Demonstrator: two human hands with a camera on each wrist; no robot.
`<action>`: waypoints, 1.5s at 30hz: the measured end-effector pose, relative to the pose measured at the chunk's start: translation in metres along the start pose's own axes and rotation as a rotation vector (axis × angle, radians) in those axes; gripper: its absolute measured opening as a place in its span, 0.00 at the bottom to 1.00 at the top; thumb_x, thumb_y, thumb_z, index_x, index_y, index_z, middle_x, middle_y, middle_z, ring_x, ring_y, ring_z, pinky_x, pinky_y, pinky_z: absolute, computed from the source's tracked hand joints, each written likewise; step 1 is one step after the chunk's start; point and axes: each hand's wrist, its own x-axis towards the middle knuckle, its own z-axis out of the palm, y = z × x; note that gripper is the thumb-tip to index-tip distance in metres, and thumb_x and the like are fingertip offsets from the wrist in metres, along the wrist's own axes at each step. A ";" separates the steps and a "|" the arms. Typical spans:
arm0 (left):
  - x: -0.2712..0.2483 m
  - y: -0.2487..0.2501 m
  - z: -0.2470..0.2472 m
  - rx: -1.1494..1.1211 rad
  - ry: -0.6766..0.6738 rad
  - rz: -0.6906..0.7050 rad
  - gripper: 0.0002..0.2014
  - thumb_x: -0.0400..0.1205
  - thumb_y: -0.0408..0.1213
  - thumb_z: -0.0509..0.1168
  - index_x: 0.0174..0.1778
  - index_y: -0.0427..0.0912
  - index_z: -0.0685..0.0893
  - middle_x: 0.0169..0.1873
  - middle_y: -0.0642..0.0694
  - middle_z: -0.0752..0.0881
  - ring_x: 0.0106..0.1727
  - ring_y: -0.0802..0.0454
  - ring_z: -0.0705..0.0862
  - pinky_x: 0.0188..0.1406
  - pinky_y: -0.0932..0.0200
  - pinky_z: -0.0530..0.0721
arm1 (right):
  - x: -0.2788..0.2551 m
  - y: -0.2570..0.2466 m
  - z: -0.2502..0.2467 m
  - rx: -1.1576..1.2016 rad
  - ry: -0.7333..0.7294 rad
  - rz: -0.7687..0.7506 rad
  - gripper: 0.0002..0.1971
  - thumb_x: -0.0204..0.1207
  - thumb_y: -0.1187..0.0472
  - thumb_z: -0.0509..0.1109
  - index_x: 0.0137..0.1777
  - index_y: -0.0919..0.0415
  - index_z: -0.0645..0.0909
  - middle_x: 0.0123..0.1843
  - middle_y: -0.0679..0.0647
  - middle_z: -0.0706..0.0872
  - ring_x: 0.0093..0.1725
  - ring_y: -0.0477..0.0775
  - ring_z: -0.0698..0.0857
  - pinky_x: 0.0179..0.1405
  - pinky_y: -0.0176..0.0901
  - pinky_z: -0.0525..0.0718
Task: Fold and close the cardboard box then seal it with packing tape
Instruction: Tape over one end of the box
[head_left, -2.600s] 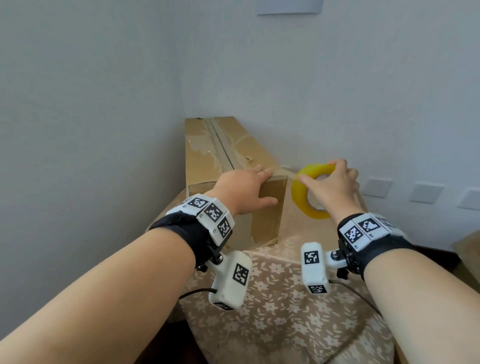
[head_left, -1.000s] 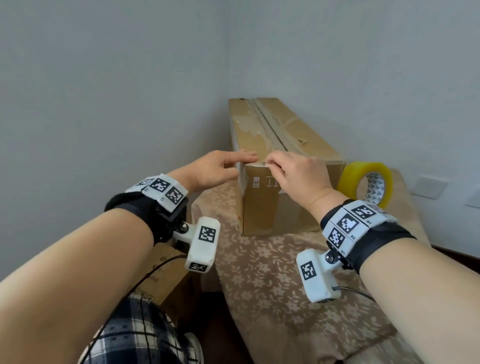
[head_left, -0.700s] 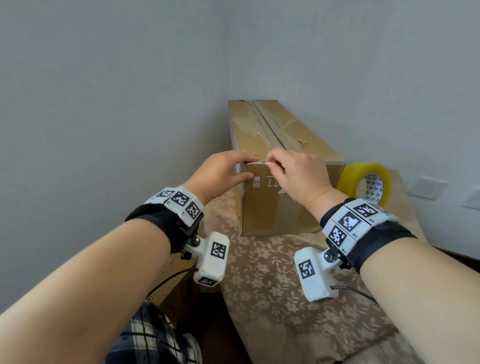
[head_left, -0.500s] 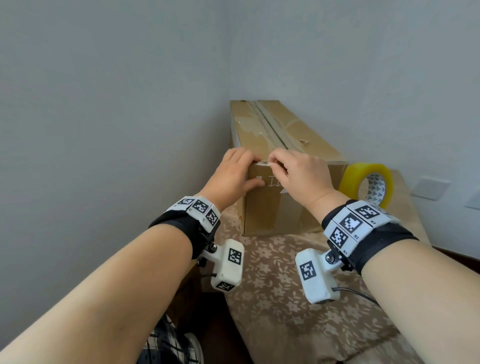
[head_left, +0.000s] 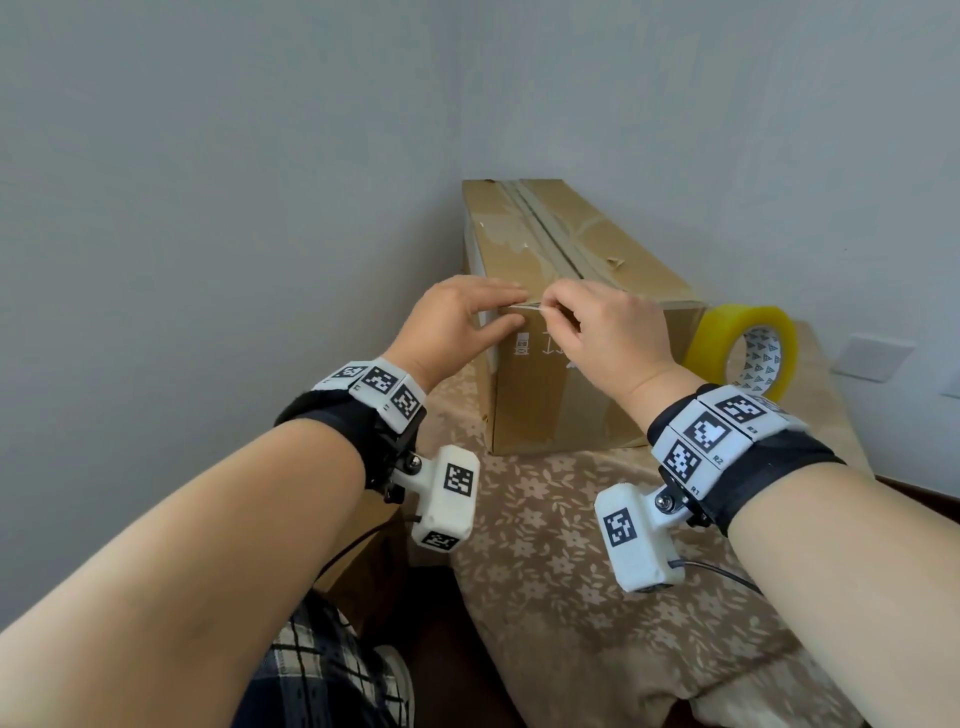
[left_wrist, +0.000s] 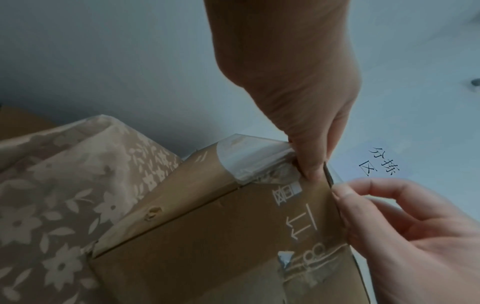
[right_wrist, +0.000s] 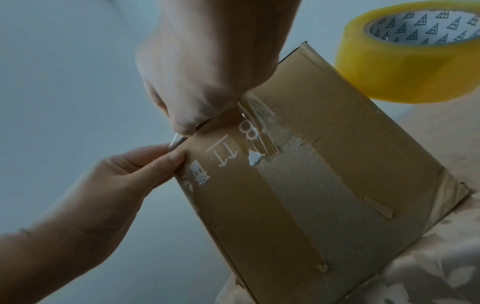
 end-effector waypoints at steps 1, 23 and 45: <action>0.000 0.001 0.001 0.031 0.001 0.032 0.15 0.79 0.45 0.69 0.61 0.47 0.87 0.58 0.50 0.87 0.61 0.51 0.83 0.66 0.54 0.77 | 0.001 0.000 0.000 -0.009 -0.006 0.003 0.08 0.78 0.56 0.63 0.42 0.56 0.82 0.31 0.50 0.83 0.26 0.58 0.79 0.22 0.37 0.66; -0.009 0.011 -0.001 -0.704 -0.063 -0.316 0.13 0.77 0.27 0.69 0.48 0.51 0.88 0.63 0.43 0.84 0.74 0.57 0.73 0.77 0.58 0.67 | -0.013 -0.004 0.010 0.178 0.147 0.064 0.08 0.76 0.57 0.70 0.46 0.53 0.91 0.47 0.46 0.90 0.42 0.53 0.88 0.35 0.41 0.84; 0.008 0.006 0.016 0.058 -0.096 0.132 0.17 0.83 0.40 0.61 0.67 0.40 0.82 0.65 0.43 0.84 0.68 0.45 0.79 0.70 0.57 0.70 | -0.006 0.016 -0.011 0.188 -0.069 0.050 0.14 0.83 0.57 0.61 0.63 0.59 0.82 0.50 0.57 0.89 0.48 0.61 0.86 0.43 0.53 0.85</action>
